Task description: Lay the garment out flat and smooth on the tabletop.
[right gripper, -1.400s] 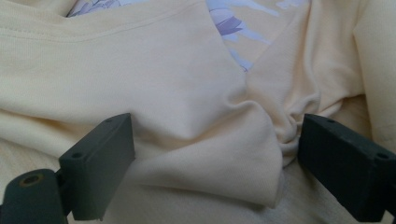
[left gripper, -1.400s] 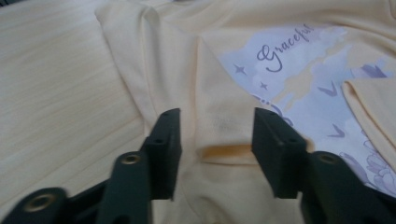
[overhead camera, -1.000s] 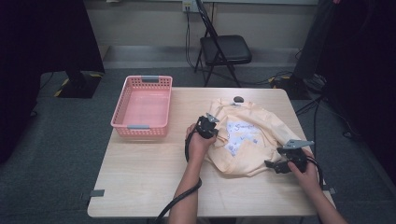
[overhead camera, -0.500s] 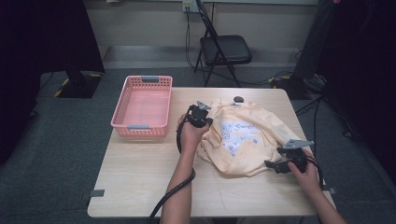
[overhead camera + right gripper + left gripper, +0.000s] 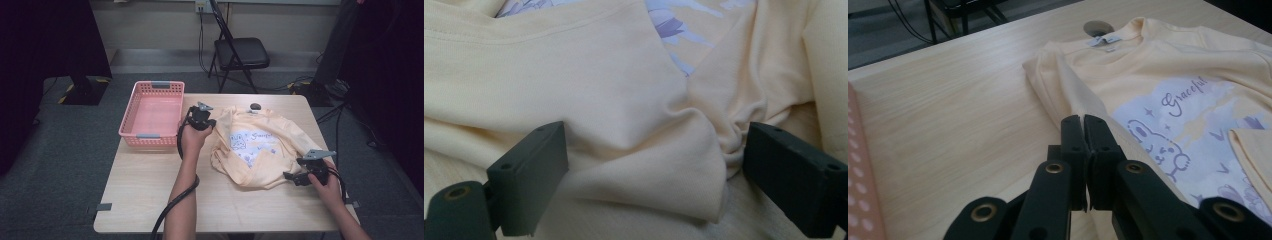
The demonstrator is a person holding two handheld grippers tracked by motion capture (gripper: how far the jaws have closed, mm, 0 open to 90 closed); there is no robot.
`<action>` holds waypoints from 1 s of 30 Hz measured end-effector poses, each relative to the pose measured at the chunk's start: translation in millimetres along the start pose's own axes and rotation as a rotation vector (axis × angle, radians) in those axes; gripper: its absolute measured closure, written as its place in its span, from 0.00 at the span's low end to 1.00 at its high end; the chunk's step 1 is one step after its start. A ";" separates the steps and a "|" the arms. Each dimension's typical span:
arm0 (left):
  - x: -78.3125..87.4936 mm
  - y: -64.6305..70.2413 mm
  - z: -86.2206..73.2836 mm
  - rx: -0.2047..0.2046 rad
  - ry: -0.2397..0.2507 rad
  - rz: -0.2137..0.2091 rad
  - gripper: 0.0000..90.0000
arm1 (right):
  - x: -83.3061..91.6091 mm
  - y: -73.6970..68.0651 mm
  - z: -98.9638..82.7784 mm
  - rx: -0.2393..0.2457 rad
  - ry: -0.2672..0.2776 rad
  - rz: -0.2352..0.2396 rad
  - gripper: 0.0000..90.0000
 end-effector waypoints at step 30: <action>5.2 -30.4 -15.9 -0.023 0.061 0.121 0.28 | 0.1 -0.1 -0.4 -0.002 -0.001 -0.002 0.11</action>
Point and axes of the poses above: each handheld gripper's, and its own axes: x roughly backward along the jaws, z roughly out of its top, y roughly to its right, the point moved 9 cm from there along -x, roughly forward along the jaws, and after that the axes turned 15 degrees about -y, right-handed, at the moved point
